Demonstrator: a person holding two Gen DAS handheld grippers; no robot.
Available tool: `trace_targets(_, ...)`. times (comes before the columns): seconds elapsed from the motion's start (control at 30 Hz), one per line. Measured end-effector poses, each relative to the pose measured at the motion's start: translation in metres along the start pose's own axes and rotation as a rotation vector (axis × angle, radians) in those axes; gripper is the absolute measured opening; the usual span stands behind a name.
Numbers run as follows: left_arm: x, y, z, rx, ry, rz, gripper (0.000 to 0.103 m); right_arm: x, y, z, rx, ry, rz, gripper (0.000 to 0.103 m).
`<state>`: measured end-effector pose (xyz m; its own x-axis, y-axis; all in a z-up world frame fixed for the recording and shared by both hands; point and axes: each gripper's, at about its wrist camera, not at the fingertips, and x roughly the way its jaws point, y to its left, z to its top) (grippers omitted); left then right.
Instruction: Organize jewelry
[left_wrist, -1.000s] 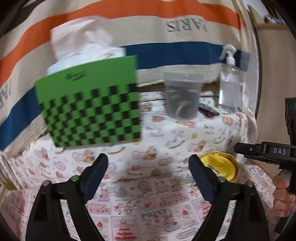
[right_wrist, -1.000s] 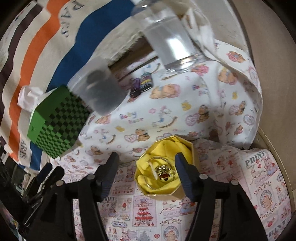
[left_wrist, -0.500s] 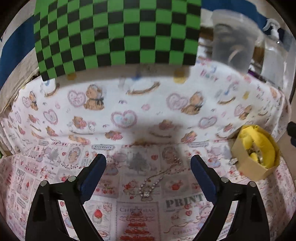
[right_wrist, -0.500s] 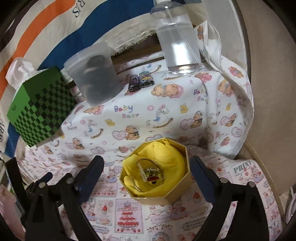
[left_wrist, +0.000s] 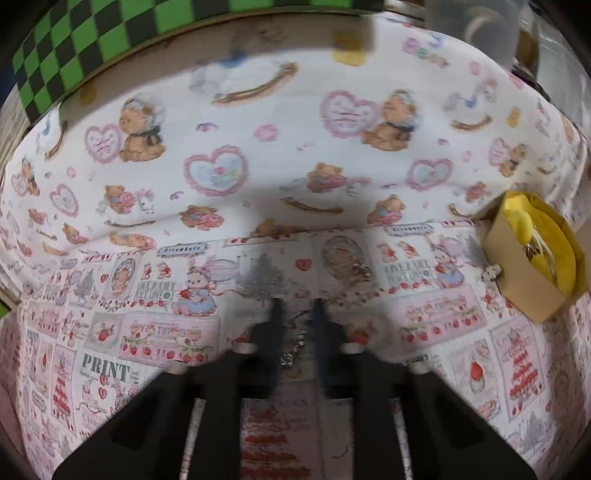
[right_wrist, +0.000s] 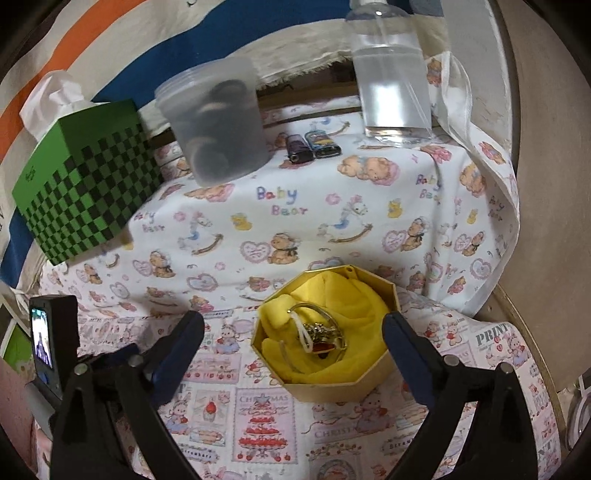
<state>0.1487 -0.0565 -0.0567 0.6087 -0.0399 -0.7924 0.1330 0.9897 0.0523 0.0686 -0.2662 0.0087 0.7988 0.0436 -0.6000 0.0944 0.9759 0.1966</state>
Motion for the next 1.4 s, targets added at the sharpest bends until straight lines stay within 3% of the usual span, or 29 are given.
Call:
trace_targets(0.1,-0.008,-0.003,-0.001,-0.024,-0.023,-0.041,0.004,-0.005,-0.002,0.001,0.025,-0.023,0.026,0.097)
trace_targets(0.2,-0.032,0.013,-0.003,-0.086,-0.094,-0.077,0.003,-0.010,-0.004,0.002,0.067,-0.039,0.107,0.097)
trace_targets(0.37,-0.090,0.028,-0.004,-0.129,-0.291,-0.125,0.003,-0.001,0.003,-0.003,0.099,0.050,0.373,0.096)
trace_targets(0.43,-0.108,0.031,-0.004,-0.127,-0.367,-0.129,0.003,0.009,0.009,-0.007,0.112,0.106,0.445,0.086)
trace_targets(0.6,-0.126,0.037,0.008,-0.119,-0.442,-0.137,0.003,0.036,0.034,-0.023,0.007,0.184,0.305,0.063)
trace_targets(0.67,-0.124,0.032,0.008,-0.091,-0.439,-0.141,0.003,0.045,0.036,-0.026,0.011,0.201,0.259,0.062)
trace_targets(0.9,-0.114,0.033,0.001,-0.088,-0.421,-0.106,0.003,0.057,0.033,-0.027,0.037,0.228,0.220,0.055)
trace_targets(1.13,-0.098,0.048,0.000,-0.134,-0.402,-0.069,0.003,0.083,0.044,-0.032,0.025,0.248,0.041,0.034)
trace_targets(1.4,-0.085,0.054,0.003,-0.150,-0.363,-0.071,0.003,0.098,0.057,-0.038,0.085,0.201,-0.102,0.032)
